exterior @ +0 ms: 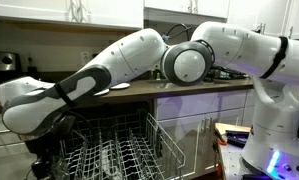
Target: Move the glass to the second row in the dishwasher
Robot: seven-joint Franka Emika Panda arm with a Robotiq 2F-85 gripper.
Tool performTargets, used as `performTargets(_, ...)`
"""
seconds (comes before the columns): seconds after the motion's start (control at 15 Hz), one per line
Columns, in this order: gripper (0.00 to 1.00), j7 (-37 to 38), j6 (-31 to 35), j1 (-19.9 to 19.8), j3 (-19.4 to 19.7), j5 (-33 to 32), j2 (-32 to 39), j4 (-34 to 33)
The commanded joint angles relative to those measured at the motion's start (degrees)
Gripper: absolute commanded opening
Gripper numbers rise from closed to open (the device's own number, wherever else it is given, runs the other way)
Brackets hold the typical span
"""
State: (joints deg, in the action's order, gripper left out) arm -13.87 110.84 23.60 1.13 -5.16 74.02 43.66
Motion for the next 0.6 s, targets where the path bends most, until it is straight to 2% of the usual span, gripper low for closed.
performTargets(0.0,0.63,0.02,-2.50,0.56,0.00,-0.19,-2.46,1.64)
performTargets(0.53,0.63,-0.48,-9.13,1.33,-0.04,-0.26,-5.71,2.42)
